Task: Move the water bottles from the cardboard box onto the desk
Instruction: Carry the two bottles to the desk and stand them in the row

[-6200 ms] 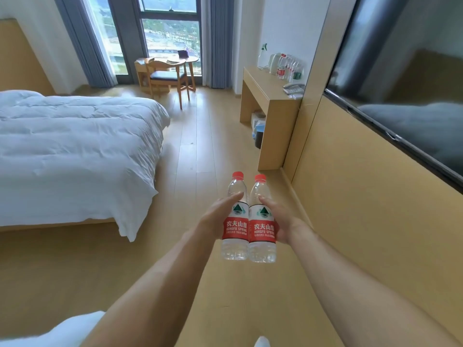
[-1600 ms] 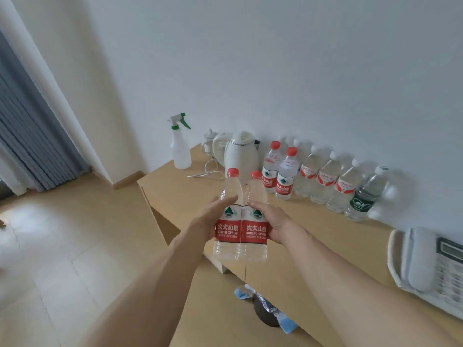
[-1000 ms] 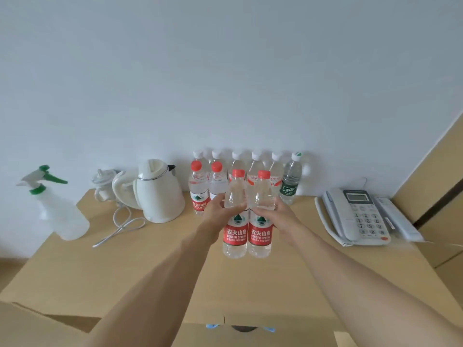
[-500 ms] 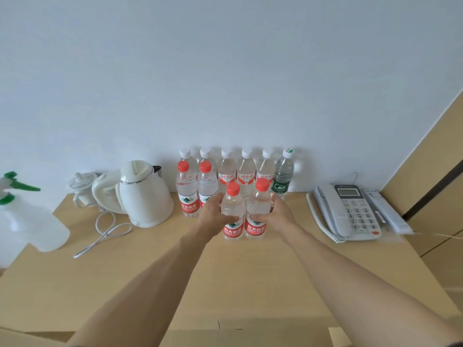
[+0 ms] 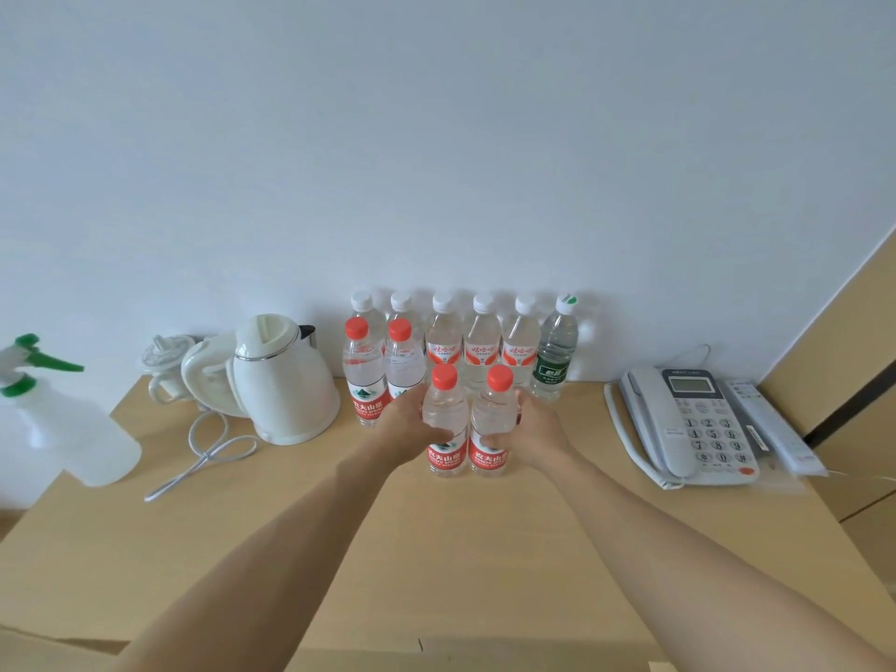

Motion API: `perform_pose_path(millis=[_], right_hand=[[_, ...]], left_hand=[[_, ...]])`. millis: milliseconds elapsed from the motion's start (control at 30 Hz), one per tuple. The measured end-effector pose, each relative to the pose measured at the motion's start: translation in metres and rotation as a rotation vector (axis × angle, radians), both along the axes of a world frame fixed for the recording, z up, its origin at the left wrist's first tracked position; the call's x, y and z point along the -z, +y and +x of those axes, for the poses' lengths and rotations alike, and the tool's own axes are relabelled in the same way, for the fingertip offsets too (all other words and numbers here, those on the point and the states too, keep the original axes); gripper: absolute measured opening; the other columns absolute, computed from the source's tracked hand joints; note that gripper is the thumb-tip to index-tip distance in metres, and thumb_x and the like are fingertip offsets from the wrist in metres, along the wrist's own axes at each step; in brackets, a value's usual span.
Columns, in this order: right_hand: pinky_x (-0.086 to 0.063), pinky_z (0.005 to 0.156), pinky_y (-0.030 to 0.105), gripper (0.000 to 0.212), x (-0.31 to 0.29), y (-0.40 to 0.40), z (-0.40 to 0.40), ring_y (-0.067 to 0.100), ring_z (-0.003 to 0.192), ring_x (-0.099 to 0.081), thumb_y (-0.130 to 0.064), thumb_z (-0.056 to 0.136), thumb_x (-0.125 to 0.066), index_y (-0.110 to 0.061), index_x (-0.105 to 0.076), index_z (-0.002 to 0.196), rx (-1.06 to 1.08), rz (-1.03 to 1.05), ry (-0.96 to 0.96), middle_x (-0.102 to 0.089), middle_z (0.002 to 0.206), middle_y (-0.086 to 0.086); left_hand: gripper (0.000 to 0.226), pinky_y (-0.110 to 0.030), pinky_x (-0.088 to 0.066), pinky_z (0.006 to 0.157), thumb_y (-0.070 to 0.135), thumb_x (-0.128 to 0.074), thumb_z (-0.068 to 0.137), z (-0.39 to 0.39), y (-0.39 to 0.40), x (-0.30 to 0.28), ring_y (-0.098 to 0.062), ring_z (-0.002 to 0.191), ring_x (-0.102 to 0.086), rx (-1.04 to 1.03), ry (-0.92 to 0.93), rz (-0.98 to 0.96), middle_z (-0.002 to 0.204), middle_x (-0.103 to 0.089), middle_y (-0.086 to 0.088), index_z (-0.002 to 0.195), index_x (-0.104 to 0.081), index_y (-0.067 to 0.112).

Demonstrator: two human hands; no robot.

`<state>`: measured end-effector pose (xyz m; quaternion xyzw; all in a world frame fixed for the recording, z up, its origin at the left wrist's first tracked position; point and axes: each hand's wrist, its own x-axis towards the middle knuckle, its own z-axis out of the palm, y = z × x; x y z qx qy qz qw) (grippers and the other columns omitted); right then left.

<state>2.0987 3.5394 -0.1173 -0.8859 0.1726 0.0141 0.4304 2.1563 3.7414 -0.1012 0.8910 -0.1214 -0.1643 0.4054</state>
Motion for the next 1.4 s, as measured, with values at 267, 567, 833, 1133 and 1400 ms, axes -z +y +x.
perform_pose_path(millis=[267,567,833,1133,1400], right_hand=[[-0.051,0.097,0.04,0.042,-0.025,-0.002,0.006,0.018,0.11,-0.064,-0.031,0.077,-0.081,-0.024,-0.066,0.116,-0.165,-0.07,0.022,-0.07,0.114,-0.006],[-0.046,0.083,0.032,0.058,-0.038,0.001,0.002,0.018,0.107,-0.06,-0.037,0.074,-0.085,-0.024,-0.058,0.123,-0.101,-0.179,-0.135,-0.067,0.116,-0.005],[-0.049,0.087,0.035,0.057,-0.036,0.004,-0.002,0.02,0.108,-0.06,-0.035,0.075,-0.084,-0.021,-0.055,0.122,-0.069,-0.178,-0.139,-0.066,0.115,-0.003],[-0.046,0.084,0.032,0.043,-0.035,0.001,-0.001,0.02,0.106,-0.061,-0.025,0.08,-0.08,-0.019,-0.06,0.118,-0.081,-0.182,-0.176,-0.068,0.112,-0.001],[-0.041,0.075,0.031,0.039,-0.038,-0.002,0.019,0.022,0.099,-0.059,-0.024,0.083,-0.077,-0.015,-0.058,0.116,-0.001,-0.183,-0.169,-0.065,0.104,0.0]], left_hand=[[0.052,-0.029,-0.047,0.079,0.029,-0.085,0.078,0.004,-0.003,-0.058,-0.019,0.093,-0.061,0.095,-0.39,0.189,0.106,-0.064,0.0,0.123,-0.061,0.02],[0.042,-0.037,-0.055,0.078,0.022,-0.086,0.077,0.011,-0.017,-0.068,-0.026,0.09,-0.065,0.167,-0.518,0.371,0.099,-0.071,-0.005,0.114,-0.067,0.013],[0.028,-0.038,-0.057,0.083,0.011,-0.085,0.076,0.045,-0.032,-0.082,-0.025,0.091,-0.067,0.112,-0.488,0.406,0.097,-0.073,-0.006,0.101,-0.073,0.01],[0.016,-0.039,-0.059,0.082,0.0,-0.076,0.08,0.067,-0.046,-0.087,-0.024,0.09,-0.067,0.124,-0.489,0.429,0.094,-0.072,-0.007,0.092,-0.072,0.01],[0.016,-0.037,-0.057,0.082,0.004,-0.078,0.081,0.073,-0.045,-0.087,-0.024,0.092,-0.066,0.133,-0.495,0.435,0.096,-0.072,-0.006,0.093,-0.071,0.012]])
